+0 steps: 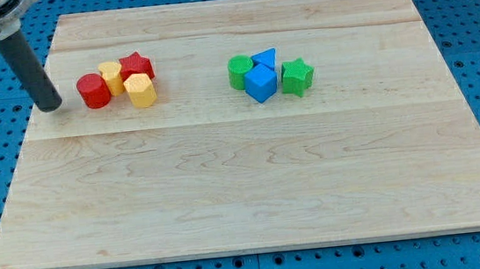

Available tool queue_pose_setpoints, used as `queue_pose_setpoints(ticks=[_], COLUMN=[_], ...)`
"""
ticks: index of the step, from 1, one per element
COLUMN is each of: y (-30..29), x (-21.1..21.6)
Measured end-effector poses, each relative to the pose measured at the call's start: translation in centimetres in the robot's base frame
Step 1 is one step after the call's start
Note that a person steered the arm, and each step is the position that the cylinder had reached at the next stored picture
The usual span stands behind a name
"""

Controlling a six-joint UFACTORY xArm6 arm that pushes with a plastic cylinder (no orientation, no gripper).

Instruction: Move the red blocks slightly up

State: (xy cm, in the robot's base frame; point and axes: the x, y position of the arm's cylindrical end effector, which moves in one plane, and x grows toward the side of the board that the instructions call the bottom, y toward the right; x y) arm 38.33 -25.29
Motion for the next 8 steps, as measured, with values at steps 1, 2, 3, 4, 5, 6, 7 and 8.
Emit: queue_pose_setpoints(ticks=[1, 2, 3, 4, 5, 6, 7, 8], y=[5.7, 10.4, 13.6, 15.3, 16.0, 14.5, 17.3, 20.0], x=[0.0, -0.3, -1.7, -4.8, -6.0, -5.7, -2.7, 1.1])
